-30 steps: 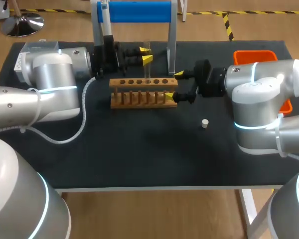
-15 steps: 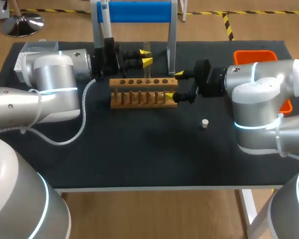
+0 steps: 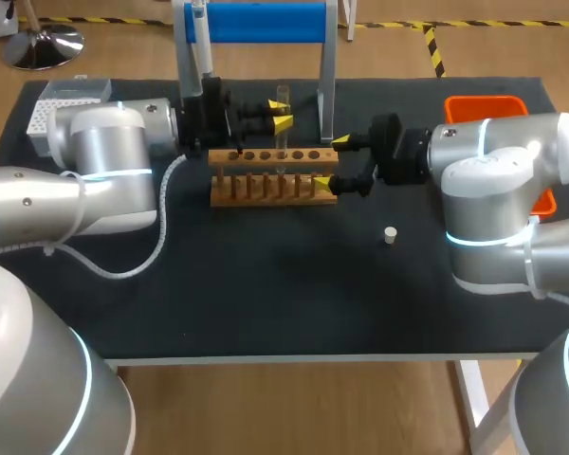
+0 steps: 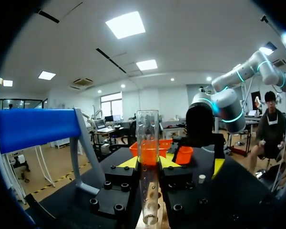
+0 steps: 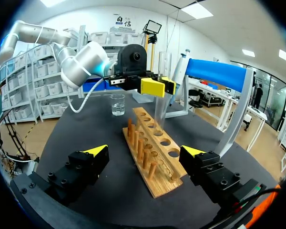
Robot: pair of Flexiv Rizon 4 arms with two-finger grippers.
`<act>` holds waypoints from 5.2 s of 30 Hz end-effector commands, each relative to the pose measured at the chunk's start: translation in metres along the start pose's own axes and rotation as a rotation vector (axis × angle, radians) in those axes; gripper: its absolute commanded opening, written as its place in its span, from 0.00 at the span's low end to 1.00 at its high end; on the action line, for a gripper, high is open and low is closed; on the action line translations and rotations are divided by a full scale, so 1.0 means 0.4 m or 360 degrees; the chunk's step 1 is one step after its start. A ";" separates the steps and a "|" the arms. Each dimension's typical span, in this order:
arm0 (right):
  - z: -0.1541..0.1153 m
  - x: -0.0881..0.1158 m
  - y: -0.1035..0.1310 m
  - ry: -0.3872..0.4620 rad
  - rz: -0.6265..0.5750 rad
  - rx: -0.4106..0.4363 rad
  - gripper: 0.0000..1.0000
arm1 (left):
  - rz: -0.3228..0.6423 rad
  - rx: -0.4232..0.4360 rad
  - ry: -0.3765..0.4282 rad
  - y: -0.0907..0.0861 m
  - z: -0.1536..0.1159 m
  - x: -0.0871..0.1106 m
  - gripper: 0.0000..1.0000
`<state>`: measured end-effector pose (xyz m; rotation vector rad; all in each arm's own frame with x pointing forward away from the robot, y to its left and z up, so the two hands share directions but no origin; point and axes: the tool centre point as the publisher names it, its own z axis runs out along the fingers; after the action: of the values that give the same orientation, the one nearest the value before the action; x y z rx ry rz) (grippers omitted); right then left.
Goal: Invert the test tube, pick up the pipette, mount the tip to pipette, aspirate from beaker and dispense into the tube, eject the tip, return the pipette, and cap with the stopper.
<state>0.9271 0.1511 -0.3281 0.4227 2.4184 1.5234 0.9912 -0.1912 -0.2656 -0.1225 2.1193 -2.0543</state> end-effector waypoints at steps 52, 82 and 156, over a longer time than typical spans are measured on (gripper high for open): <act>-0.002 0.000 -0.001 0.0000 -0.0001 -0.0001 1.00 | -0.0066 -0.0169 -0.0148 0.007 -0.142 0.046 1.00; -0.002 0.000 -0.001 0.0000 -0.0001 -0.0001 1.00 | -0.0173 -0.0370 -0.0872 -0.079 -0.576 0.289 1.00; -0.002 0.000 -0.001 0.0000 -0.0001 -0.0001 1.00 | -0.0535 -0.0816 -0.1586 0.095 -1.040 -0.180 1.00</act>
<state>0.9270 0.1512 -0.3279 0.4229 2.4192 1.5227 0.9678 0.2321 -0.2825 -1.3156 1.8912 -1.0678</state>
